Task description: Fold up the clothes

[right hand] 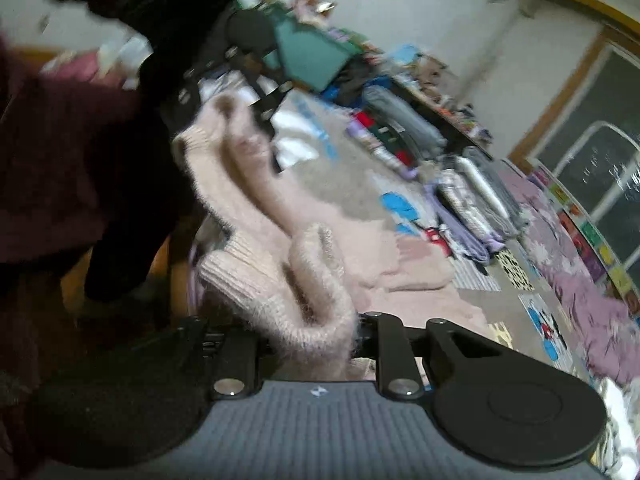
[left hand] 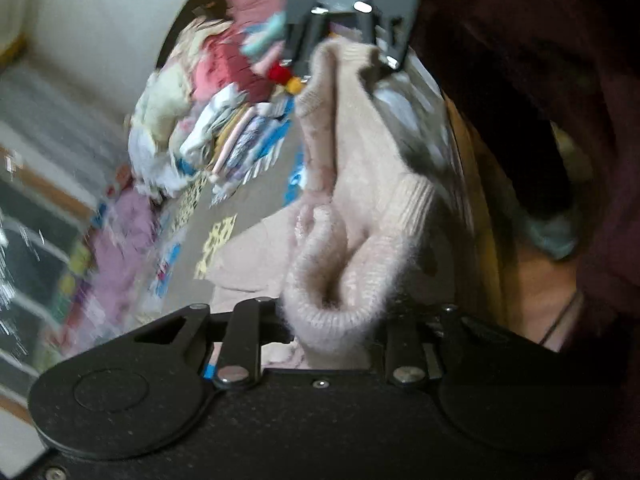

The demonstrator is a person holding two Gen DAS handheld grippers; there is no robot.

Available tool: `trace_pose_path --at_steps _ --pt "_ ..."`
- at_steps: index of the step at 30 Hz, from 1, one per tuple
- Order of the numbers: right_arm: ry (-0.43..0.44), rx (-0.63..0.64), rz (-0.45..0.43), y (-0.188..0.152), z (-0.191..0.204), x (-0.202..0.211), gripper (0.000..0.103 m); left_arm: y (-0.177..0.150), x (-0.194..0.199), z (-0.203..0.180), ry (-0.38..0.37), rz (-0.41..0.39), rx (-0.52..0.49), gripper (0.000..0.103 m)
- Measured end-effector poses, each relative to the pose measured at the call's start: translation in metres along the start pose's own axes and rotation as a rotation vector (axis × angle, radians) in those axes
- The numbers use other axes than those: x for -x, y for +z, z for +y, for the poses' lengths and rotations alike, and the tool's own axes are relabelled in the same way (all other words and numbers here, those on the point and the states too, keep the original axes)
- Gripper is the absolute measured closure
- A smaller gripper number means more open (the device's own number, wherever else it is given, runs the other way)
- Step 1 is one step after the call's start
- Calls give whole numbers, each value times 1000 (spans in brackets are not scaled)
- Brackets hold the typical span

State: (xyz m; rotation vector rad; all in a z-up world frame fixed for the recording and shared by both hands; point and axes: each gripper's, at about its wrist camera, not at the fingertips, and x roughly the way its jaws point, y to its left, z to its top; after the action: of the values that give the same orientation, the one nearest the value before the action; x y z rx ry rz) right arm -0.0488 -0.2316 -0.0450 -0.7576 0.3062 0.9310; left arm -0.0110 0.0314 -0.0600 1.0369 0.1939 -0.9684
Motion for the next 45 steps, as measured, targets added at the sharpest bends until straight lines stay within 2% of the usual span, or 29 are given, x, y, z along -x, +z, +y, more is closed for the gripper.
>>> trace_pose_path --at_steps 8,15,19,24,30,35,39,45 --pt "18 -327 -201 -23 -85 14 77 -17 -22 86 -52 -148 355 75" --pt "86 -657 -397 -67 -166 -10 77 -47 -57 147 -87 -339 685 75" --pt "113 -848 -509 -96 -196 -33 76 -69 -81 168 -91 -441 864 75" --pt "130 -1018 -552 -119 -230 -76 78 -95 -108 190 -90 -511 1047 75" --pt "148 -1159 -521 -136 -266 -124 79 -125 -129 210 -109 -542 1235 75" --pt "195 -1338 -499 -163 -289 -169 79 -156 -155 219 -139 -561 1427 75" --pt "229 -1468 -515 -186 -295 -196 79 -173 -169 220 -113 -525 1525 75" --pt "239 -1567 -492 -211 -297 -222 80 -193 -197 224 -125 -416 1634 75"
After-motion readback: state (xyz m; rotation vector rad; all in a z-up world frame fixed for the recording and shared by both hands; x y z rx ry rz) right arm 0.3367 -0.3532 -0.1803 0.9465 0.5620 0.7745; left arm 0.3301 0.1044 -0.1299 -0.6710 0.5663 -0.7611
